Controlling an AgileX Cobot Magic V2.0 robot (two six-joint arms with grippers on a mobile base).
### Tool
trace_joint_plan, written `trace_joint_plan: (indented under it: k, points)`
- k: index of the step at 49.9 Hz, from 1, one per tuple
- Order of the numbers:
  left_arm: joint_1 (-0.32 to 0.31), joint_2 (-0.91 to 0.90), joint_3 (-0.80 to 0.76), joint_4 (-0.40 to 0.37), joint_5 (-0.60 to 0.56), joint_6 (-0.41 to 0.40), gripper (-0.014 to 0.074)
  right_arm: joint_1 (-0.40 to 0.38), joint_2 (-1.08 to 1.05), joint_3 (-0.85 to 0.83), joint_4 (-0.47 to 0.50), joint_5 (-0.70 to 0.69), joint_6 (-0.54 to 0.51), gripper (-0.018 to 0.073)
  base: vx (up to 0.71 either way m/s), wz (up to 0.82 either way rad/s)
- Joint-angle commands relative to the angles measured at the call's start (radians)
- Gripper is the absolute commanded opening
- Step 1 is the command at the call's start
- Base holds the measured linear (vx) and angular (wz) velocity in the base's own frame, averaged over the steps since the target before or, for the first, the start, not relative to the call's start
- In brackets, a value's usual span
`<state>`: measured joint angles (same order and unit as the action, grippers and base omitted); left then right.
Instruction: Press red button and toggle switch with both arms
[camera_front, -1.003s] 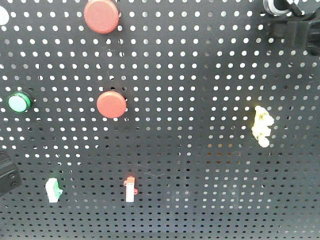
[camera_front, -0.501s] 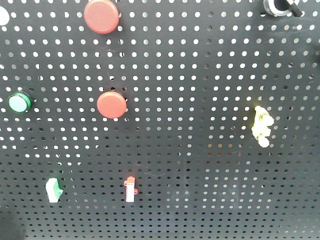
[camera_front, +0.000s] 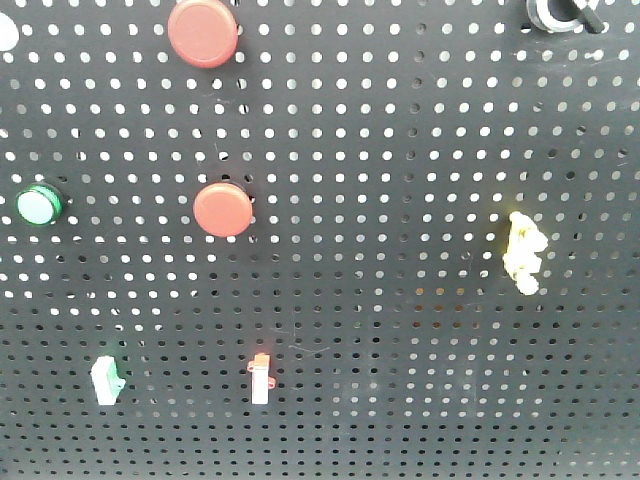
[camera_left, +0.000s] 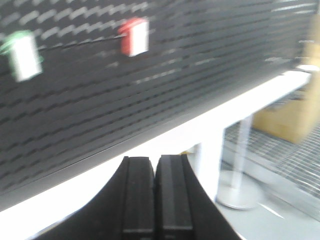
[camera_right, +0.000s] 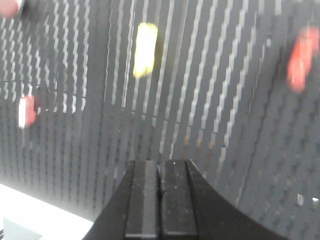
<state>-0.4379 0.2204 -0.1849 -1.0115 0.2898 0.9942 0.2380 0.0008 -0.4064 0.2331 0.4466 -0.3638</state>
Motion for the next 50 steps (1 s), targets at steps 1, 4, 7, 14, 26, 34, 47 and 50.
trace_joint_plan:
  k: [1, 4, 7, 14, 26, 34, 47, 50]
  points:
    - [-0.002, 0.009, -0.027, -0.029, -0.058, -0.008, 0.0002, -0.003, -0.03, 0.027, 0.008, -0.097, 0.003, -0.0003, 0.0, 0.0]
    - [-0.002, 0.009, -0.027, -0.029, -0.049, -0.008, 0.0002, 0.0, -0.019, 0.051, 0.007, -0.094, 0.003, -0.0003, 0.0, 0.0]
    - [-0.002, 0.009, -0.027, -0.029, -0.047, -0.008, 0.0002, 0.0, -0.01, 0.069, 0.007, -0.087, 0.003, -0.0003, 0.0, 0.0]
    - [-0.002, 0.009, -0.027, -0.029, -0.047, -0.008, 0.0002, 0.0, -0.008, 0.103, 0.007, -0.086, 0.003, -0.0003, 0.0, 0.0]
    - [-0.002, 0.009, -0.027, -0.029, -0.047, -0.008, 0.0002, 0.0, -0.008, 0.123, 0.007, -0.059, 0.003, -0.0003, 0.0, 0.0]
    - [-0.002, 0.003, -0.027, 0.072, -0.07, -0.011, 0.0002, 0.0, -0.008, 0.123, 0.007, -0.059, 0.002, -0.0003, 0.0, 0.0]
    - [0.093, -0.08, 0.118, 0.684, -0.185, -0.511, 0.0002, 0.0, -0.008, 0.123, 0.007, -0.06, 0.002, -0.0003, 0.0, 0.01]
    - [0.133, -0.103, 0.181, 0.795, -0.233, -0.713, 0.0002, 0.0, -0.008, 0.123, 0.007, -0.06, 0.002, -0.0003, 0.0, 0.0]
